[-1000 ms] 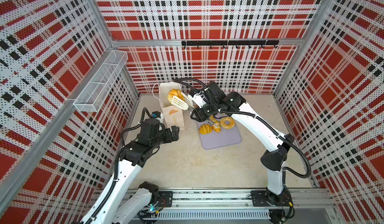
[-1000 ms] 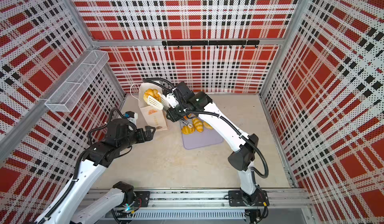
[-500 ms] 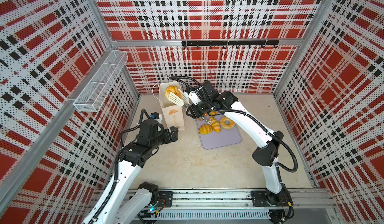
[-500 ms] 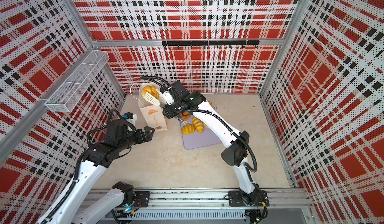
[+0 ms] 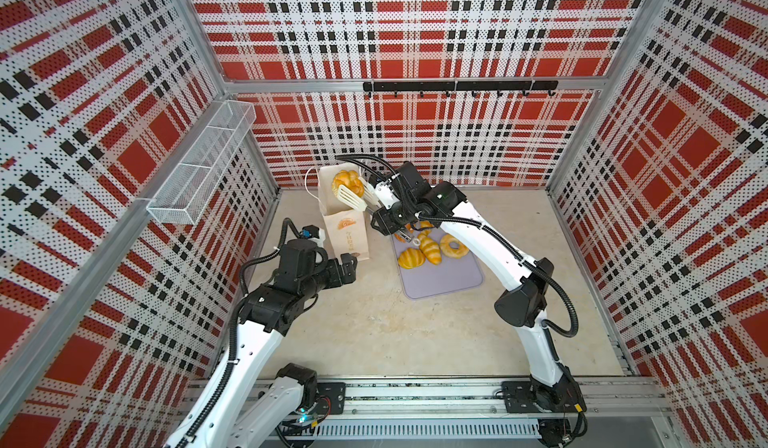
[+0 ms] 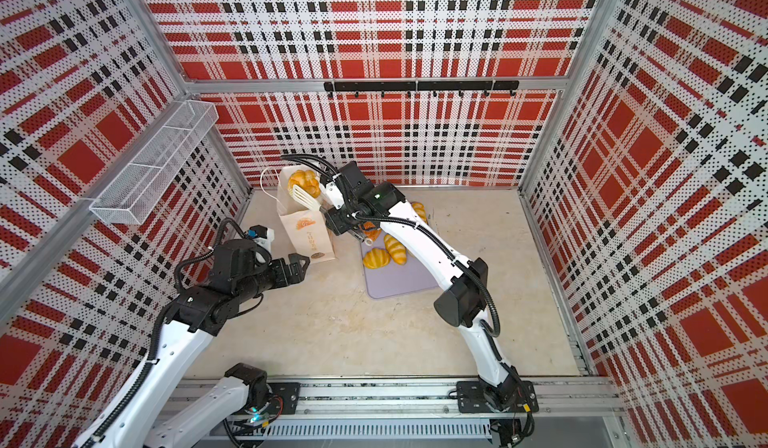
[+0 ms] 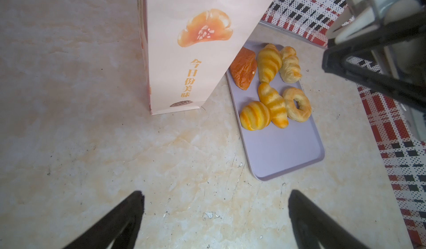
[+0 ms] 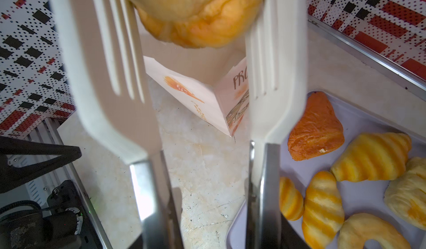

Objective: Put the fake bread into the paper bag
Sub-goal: 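Open the tongs over the bag opening to drop the bun inside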

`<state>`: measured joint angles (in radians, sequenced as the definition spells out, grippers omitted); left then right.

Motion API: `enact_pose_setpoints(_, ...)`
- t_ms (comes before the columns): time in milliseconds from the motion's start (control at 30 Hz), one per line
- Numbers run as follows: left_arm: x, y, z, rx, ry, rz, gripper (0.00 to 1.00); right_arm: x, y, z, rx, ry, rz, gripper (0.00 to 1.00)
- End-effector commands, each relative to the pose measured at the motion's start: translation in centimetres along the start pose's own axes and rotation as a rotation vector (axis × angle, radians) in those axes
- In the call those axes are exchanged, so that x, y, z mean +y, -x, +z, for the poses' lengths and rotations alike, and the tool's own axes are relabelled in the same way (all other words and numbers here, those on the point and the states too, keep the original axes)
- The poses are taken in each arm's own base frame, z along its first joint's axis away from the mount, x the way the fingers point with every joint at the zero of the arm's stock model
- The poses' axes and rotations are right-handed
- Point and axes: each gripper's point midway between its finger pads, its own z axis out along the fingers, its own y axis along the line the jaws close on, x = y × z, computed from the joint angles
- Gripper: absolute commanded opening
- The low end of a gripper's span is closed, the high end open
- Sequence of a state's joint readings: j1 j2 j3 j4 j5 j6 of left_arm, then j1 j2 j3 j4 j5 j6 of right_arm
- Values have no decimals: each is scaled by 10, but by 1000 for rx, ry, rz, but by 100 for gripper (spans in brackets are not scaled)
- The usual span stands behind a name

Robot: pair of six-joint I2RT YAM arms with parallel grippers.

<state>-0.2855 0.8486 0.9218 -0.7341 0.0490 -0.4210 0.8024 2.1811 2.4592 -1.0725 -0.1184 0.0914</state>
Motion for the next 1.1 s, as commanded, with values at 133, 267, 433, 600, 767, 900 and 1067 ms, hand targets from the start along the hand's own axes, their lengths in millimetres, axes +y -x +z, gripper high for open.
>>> enact_pose_setpoints(133,2,-2,4,1,-1,-12,99,-12,17,0,-54,-14,-28,58)
enact_pose_setpoints(267,0,0,5,1,-7,-13,99,-16,22,-3,-66,-12,-29,60)
enact_pose_setpoints(433,-1,0,7,6,-12,-14,99,-21,21,-2,-57,-25,-35,63)
enact_pose_setpoints(600,1,-3,9,9,-8,-25,99,-21,25,-11,-74,-33,-49,64)
enact_pose_setpoints(767,-1,-4,13,12,-25,-38,99,-32,29,-21,-84,-64,-60,65)
enact_pose_setpoints(900,-3,-4,16,23,-34,-41,99,-39,28,-27,-82,-73,-56,65)
enact_pose_setpoints(1067,-5,-3,17,16,-29,-49,99,-33,30,-36,-95,-44,-72,65)
